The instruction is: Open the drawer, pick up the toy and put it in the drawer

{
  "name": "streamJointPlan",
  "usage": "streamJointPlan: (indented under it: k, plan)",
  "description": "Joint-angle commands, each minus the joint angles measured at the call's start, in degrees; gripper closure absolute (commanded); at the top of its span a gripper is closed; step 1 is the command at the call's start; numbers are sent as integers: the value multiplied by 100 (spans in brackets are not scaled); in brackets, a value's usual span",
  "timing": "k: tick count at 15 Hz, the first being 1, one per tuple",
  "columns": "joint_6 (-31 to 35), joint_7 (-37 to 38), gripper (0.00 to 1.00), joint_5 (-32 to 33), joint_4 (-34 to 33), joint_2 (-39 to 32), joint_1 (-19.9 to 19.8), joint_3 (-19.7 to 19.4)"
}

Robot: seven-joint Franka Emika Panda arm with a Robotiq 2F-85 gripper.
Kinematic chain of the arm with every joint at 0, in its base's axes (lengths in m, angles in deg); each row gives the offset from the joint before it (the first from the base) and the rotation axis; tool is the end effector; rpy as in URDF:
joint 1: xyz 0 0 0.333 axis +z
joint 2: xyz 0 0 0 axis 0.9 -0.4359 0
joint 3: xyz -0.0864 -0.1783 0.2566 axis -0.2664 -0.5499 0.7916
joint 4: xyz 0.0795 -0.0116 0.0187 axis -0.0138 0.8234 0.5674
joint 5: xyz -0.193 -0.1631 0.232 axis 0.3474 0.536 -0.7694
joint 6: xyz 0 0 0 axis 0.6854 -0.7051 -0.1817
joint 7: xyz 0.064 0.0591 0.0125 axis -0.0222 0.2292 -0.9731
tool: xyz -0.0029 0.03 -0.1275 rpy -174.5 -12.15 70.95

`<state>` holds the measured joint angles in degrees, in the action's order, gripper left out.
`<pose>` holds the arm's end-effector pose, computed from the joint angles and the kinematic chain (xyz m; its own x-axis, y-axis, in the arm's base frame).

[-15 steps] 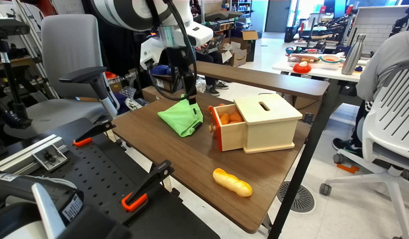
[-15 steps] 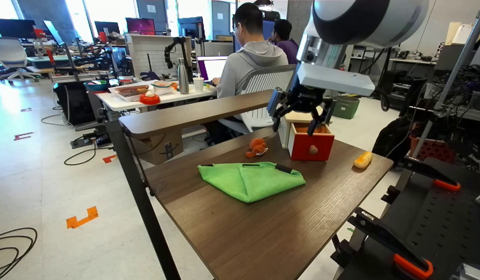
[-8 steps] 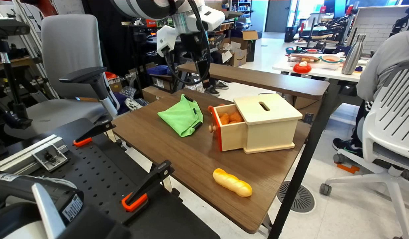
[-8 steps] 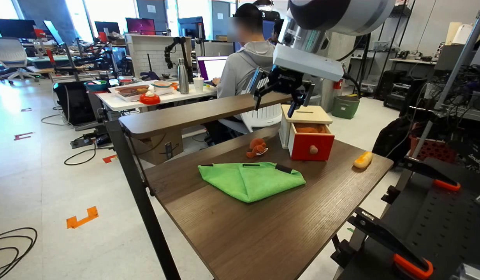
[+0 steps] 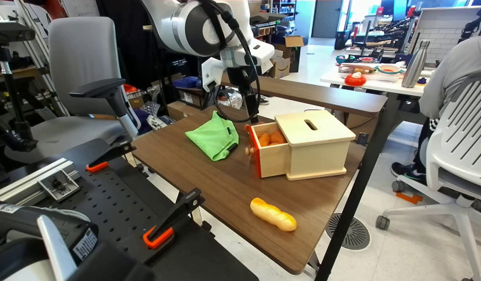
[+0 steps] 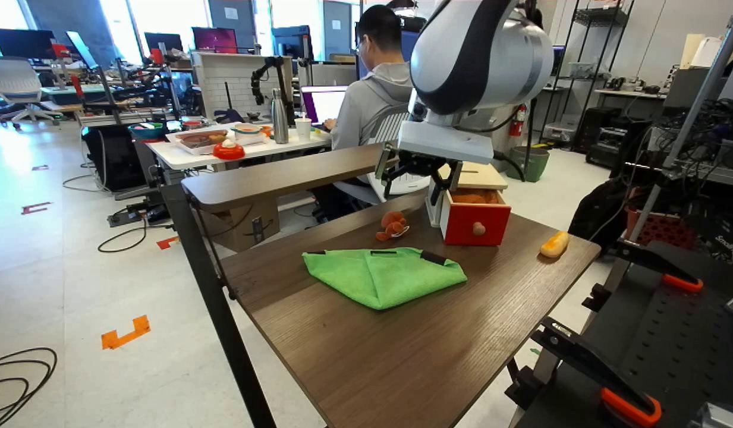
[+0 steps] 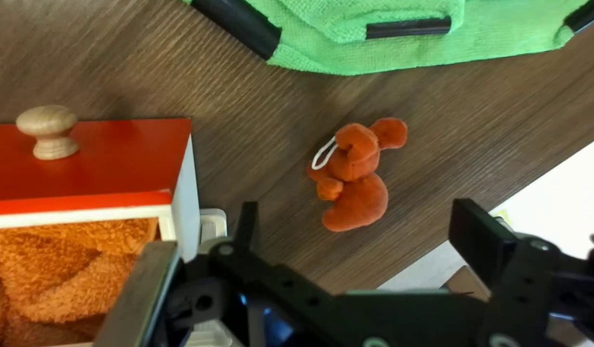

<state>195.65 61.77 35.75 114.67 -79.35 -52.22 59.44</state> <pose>0.6255 0.0323 0.1662 0.7674 -0.6023 0.2198 -0.5887 -0.7978 -0.1305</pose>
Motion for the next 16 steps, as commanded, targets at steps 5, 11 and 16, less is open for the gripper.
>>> streamJointPlan:
  k: [5, 11, 16]
  plan:
    - [-274, 156, 0, 13, -1080, -945, 163, -172]
    - [-544, 176, 0, 9, -1559, -1334, 127, -156]
    - [-690, 120, 51, 48, -1700, -1424, 111, -136]
